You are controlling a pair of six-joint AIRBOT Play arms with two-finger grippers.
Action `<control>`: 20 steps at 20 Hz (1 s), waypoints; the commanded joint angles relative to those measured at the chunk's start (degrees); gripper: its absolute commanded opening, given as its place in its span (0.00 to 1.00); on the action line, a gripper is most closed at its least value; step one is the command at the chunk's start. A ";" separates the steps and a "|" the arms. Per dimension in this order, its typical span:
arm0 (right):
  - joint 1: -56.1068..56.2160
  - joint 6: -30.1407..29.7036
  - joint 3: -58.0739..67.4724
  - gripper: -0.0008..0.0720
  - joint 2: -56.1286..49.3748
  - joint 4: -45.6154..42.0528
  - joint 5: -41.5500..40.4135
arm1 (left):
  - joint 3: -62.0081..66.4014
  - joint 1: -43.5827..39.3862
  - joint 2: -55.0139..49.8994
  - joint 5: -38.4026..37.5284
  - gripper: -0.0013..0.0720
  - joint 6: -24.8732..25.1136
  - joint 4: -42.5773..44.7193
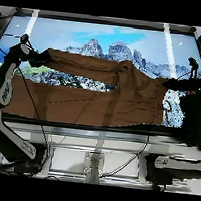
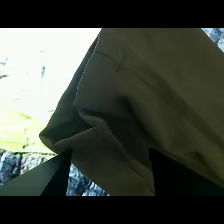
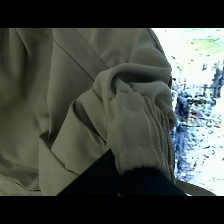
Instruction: Fold the clothes and pants, and hang the long-sleeved shirts on hangers.
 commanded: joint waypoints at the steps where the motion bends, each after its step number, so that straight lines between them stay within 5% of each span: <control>1: 0.07 0.02 0.07 0.06 0.04 0.02 -0.02 | 2.51 0.22 -2.86 -2.12 0.76 -2.80 -0.11; 3: 0.07 0.02 0.07 0.06 0.04 0.02 -0.02 | 2.51 0.42 -3.02 -2.25 0.61 -2.73 -0.11; 5: 0.07 0.04 0.07 0.06 0.04 0.02 -0.02 | 2.80 0.74 -2.78 -2.25 0.27 -2.71 -0.17; 7: 0.07 0.04 0.09 0.06 0.07 0.07 -0.02 | 2.82 1.09 -1.68 -1.77 0.04 -0.15 -0.13; 10: 0.07 0.26 0.15 0.06 0.17 0.09 -0.74 | 2.84 1.95 2.38 1.05 0.05 6.05 -0.11; 15: 0.07 7.74 0.20 0.06 2.10 0.48 -13.22 | 2.84 5.29 13.14 10.03 0.04 6.80 -0.11; 20: 0.44 14.67 0.20 0.06 2.62 0.46 -25.07 | 2.84 10.03 19.67 3.04 0.04 6.82 4.81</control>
